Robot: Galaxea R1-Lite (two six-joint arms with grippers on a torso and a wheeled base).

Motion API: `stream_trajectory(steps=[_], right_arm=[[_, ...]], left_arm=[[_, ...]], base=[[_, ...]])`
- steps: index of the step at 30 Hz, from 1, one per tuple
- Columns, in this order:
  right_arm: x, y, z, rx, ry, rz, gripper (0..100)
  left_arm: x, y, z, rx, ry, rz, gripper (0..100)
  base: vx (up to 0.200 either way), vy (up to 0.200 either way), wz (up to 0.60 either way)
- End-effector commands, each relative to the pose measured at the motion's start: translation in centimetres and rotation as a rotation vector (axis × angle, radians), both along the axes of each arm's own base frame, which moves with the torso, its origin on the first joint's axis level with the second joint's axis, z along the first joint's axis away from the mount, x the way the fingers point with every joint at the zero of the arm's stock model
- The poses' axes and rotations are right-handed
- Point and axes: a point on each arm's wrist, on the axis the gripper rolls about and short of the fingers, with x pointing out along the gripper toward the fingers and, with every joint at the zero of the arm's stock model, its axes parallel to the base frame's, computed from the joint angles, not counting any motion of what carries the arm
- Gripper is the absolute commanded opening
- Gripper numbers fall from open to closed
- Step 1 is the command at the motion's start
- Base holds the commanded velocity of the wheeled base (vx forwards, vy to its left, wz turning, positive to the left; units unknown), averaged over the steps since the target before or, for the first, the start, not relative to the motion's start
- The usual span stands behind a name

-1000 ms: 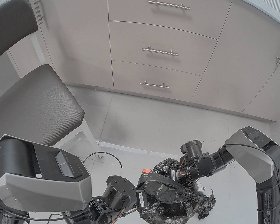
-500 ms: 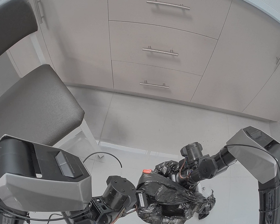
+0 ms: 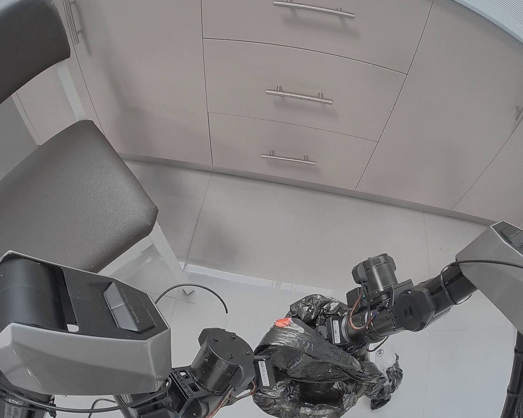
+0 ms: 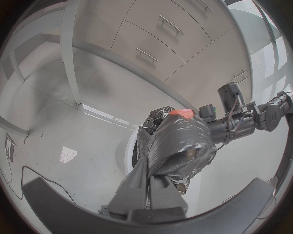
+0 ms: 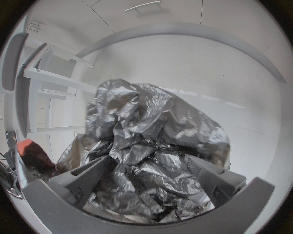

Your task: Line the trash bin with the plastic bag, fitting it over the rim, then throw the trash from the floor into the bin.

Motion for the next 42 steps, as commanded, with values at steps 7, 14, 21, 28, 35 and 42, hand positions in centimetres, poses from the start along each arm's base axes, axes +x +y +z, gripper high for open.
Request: stream_trajectory(steps=[7, 14, 21, 28, 35, 42], right_arm=[[-3.0, -1.3, 4.6, 0.032, -0.062, 0.001, 100], [-2.4, -1.6, 4.3, 0.044, -0.059, -0.048, 100], [0.6, -1.1, 4.2, 0.076, -0.163, -0.096, 100], [2.4, -0.9, 3.6, 0.082, -0.184, -0.113, 100], [1.6, 1.1, 2.4, 0.092, -0.135, -0.093, 100], [-0.2, 2.1, 1.2, 0.092, -0.073, -0.077, 100]], left_arm=[[-0.2, 0.1, 0.0, -0.022, -0.021, -0.001, 0], [-0.1, 0.1, 0.0, -0.023, -0.02, 0.001, 0], [-0.1, 0.1, 0.0, -0.023, -0.019, 0.0, 0], [-0.1, 0.1, 0.0, -0.022, -0.018, 0.0, 0], [0.0, 0.2, 0.0, -0.022, -0.021, 0.004, 0], [0.1, 0.3, 0.0, -0.023, -0.02, 0.009, 0]], base=[[0.0, 0.0, 0.0], [0.0, 0.0, 0.0], [0.0, 0.0, 0.0], [0.0, 0.0, 0.0], [0.0, 0.0, 0.0], [0.0, 0.0, 0.0]])
